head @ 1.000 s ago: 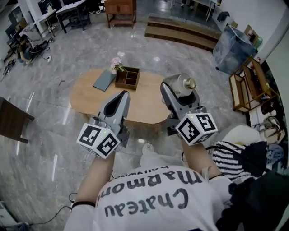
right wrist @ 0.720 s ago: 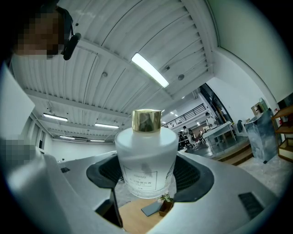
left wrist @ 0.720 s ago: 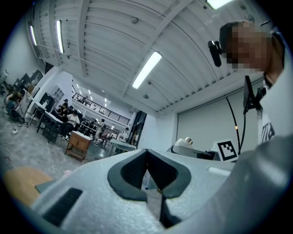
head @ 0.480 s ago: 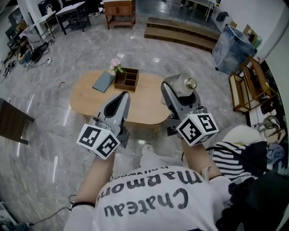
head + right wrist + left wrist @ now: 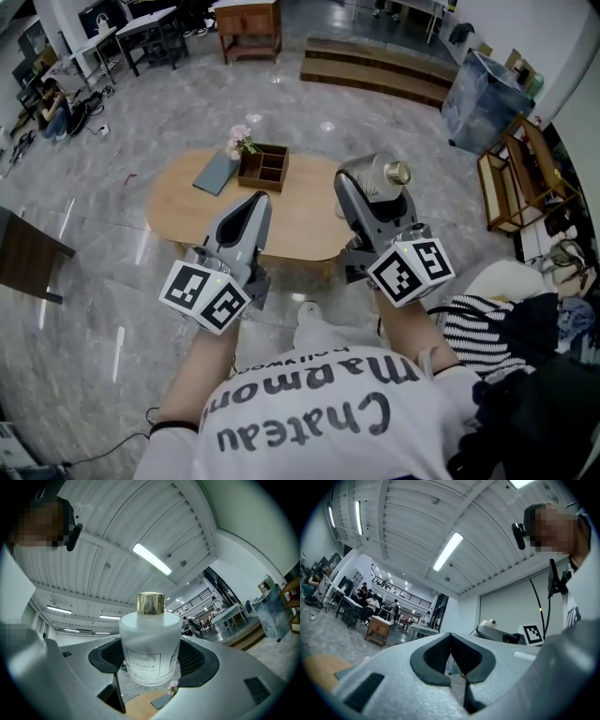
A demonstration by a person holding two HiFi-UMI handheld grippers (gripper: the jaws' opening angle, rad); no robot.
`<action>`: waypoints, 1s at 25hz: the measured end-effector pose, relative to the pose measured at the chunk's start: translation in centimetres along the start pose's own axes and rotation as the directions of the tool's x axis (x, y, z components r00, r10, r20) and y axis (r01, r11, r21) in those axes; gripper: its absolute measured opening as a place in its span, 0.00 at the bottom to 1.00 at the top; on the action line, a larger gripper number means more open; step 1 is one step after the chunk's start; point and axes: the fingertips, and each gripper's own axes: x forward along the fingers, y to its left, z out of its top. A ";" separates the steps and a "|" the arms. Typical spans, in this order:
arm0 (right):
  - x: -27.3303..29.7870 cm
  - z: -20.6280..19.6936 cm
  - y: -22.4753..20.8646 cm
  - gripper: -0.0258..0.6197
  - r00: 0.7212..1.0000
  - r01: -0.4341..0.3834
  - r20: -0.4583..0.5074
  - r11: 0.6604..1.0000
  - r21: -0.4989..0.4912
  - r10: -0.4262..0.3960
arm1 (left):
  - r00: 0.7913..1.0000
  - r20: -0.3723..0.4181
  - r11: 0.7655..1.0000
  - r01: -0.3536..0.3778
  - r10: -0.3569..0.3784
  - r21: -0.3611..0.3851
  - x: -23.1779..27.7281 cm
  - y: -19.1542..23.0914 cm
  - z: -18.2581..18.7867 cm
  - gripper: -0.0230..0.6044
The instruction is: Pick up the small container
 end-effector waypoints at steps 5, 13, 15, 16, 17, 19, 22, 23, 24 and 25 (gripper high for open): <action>0.0 0.4 -0.1 0.55 1.000 0.003 0.011 1.000 0.001 -0.003 | 1.000 -0.002 1.000 -0.006 0.006 0.003 0.2 -0.2 0.3 0.06; -0.2 0.9 -0.2 0.55 1.000 0.011 0.019 1.000 -0.001 -0.011 | 1.000 -0.002 1.000 -0.004 0.004 0.001 0.2 -0.3 0.5 0.06; -0.2 0.7 0.0 0.55 1.000 0.012 0.019 1.000 -0.004 -0.012 | 1.000 -0.002 1.000 -0.002 0.002 0.002 0.1 -0.2 0.4 0.06; -0.2 0.6 0.0 0.55 1.000 0.015 0.018 1.000 -0.005 -0.014 | 1.000 -0.002 1.000 -0.002 0.002 0.002 0.0 -0.2 0.3 0.06; -0.3 0.5 0.0 0.55 1.000 0.017 0.017 1.000 -0.005 -0.017 | 1.000 -0.002 1.000 -0.001 0.001 0.002 -0.1 -0.1 0.3 0.06; -0.4 0.3 0.0 0.55 1.000 0.020 0.016 1.000 -0.006 -0.020 | 1.000 -0.002 1.000 -0.001 0.001 0.002 -0.3 -0.1 0.2 0.06; -0.3 0.4 0.2 0.55 1.000 0.020 0.016 1.000 -0.007 -0.020 | 1.000 -0.002 1.000 -0.001 0.001 0.003 -0.4 -0.1 0.4 0.06; -0.3 0.5 0.3 0.55 1.000 0.020 0.016 1.000 -0.008 -0.020 | 1.000 -0.002 1.000 -0.002 0.002 0.002 -0.4 -0.1 0.4 0.06; -0.3 0.5 0.3 0.55 1.000 0.020 0.016 1.000 -0.008 -0.020 | 1.000 -0.002 1.000 -0.002 0.002 0.002 -0.5 0.0 0.4 0.06; -0.2 0.5 0.4 0.55 1.000 0.020 0.016 1.000 -0.008 -0.020 | 1.000 -0.002 1.000 -0.002 0.002 0.001 -0.5 0.0 0.5 0.06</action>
